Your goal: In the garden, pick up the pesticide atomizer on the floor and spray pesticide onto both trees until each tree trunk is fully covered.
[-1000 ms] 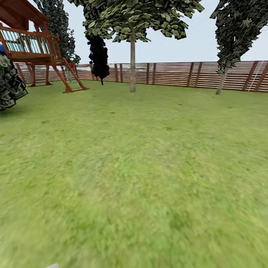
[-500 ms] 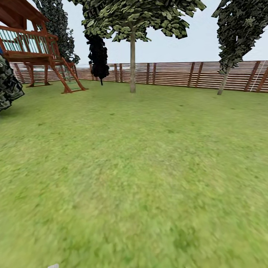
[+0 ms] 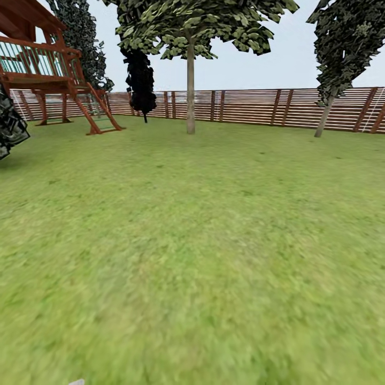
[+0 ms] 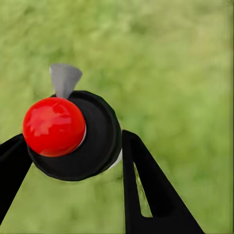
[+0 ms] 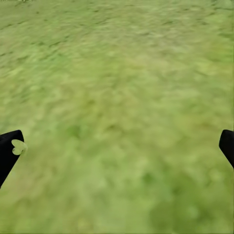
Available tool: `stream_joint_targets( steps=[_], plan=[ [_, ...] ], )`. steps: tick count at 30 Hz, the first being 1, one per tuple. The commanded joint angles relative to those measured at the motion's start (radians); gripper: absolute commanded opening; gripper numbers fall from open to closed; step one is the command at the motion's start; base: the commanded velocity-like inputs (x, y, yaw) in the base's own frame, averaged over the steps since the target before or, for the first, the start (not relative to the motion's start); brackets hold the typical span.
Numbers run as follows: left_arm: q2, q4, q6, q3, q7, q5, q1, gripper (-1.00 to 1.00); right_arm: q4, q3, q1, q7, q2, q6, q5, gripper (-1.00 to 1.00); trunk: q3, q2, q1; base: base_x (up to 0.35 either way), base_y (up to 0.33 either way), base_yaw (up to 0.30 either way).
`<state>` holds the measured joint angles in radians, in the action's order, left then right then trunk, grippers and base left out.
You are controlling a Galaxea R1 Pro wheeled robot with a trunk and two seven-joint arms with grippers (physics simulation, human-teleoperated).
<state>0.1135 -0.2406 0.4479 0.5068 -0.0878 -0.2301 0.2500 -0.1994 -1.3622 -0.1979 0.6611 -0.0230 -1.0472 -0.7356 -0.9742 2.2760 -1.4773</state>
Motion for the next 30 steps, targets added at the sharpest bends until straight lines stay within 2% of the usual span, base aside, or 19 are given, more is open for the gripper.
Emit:
stream_joint_targets(
  steps=[1, 30],
  plan=[
    [0.0, 0.0, 0.0, 0.0, 0.0, 0.0, 0.0, -1.0, 0.0, 0.0, 0.0, 0.0, 0.0, 0.0, 0.0, 1.0, 0.0, 0.0, 0.0, 0.337, 0.0, 0.0],
    [0.0, 0.001, 0.0, 0.0, 0.0, 0.0, 0.0, -1.0, 0.0, 0.0, 0.0, 0.0, 0.0, 0.0, 0.001, 1.0, 0.0, 0.0, 0.0, 0.338, 0.0, 0.0]
  ],
)
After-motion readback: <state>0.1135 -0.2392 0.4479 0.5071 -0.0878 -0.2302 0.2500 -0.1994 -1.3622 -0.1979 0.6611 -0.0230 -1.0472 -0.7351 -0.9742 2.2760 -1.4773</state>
